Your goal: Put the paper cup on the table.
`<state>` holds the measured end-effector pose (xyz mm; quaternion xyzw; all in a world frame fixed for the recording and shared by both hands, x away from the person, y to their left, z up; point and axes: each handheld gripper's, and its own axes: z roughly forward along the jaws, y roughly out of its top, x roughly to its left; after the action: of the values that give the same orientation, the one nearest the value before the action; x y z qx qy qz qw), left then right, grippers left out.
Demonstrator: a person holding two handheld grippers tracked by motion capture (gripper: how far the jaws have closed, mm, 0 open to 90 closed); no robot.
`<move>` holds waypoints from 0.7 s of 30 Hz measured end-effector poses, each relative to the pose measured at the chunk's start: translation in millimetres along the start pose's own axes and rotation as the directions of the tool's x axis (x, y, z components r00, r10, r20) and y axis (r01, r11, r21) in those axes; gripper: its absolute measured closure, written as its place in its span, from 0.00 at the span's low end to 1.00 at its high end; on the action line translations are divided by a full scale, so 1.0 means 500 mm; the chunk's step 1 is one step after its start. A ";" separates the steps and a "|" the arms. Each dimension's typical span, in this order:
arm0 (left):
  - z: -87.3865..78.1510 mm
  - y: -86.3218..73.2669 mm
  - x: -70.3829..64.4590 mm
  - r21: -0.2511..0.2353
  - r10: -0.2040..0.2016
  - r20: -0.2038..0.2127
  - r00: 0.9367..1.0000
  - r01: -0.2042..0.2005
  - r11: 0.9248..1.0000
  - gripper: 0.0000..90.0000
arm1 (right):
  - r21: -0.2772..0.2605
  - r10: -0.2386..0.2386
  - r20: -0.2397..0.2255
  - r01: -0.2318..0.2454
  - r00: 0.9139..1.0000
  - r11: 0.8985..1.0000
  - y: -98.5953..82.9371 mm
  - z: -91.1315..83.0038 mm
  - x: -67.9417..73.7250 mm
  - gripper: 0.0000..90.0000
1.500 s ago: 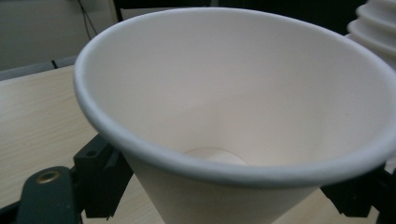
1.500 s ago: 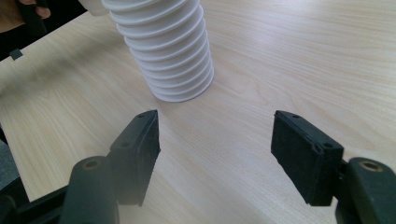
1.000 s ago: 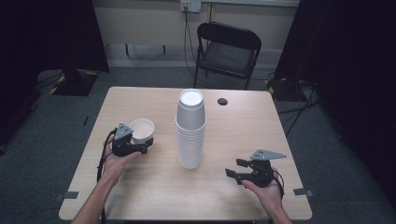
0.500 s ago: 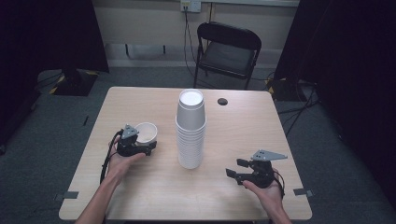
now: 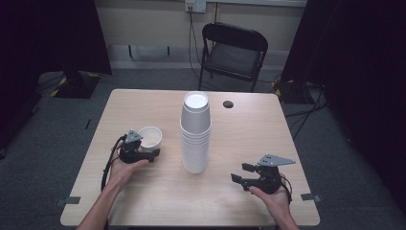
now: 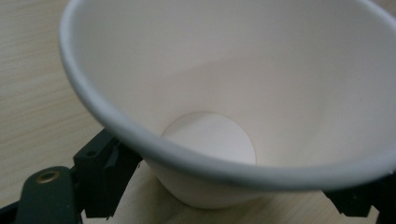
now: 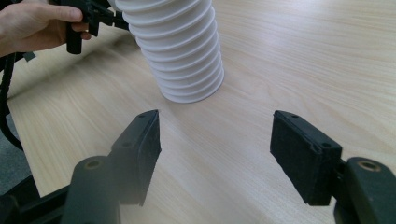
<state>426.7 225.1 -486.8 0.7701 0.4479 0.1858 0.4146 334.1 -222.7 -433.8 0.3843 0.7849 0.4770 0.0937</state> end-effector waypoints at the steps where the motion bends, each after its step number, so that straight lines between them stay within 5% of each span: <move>1: -0.003 -0.002 -0.001 -0.003 0.012 0.002 1.000 -0.012 1.000 0.18 | -0.001 0.000 0.001 0.000 1.000 1.000 0.000 -0.001 0.000 0.37; 7: -0.021 -0.004 -0.004 -0.027 0.047 -0.033 0.998 -0.048 0.998 0.18 | 0.003 0.003 0.009 -0.003 1.000 1.000 -0.002 -0.001 -0.002 0.36; 12: -0.041 -0.006 -0.010 -0.015 0.060 -0.021 0.998 -0.060 0.998 0.18 | -0.003 0.008 0.022 -0.008 1.000 1.000 -0.002 -0.004 -0.006 0.34; 21: -0.092 -0.022 -0.013 -0.028 0.030 -0.007 1.000 -0.030 0.999 0.18 | -0.004 0.017 0.045 -0.016 0.999 1.000 -0.005 -0.008 -0.014 0.33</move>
<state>387.4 244.0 -468.0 0.7703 0.4349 0.2008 0.4210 335.4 -230.8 -435.4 0.4013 0.7784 0.4706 0.1081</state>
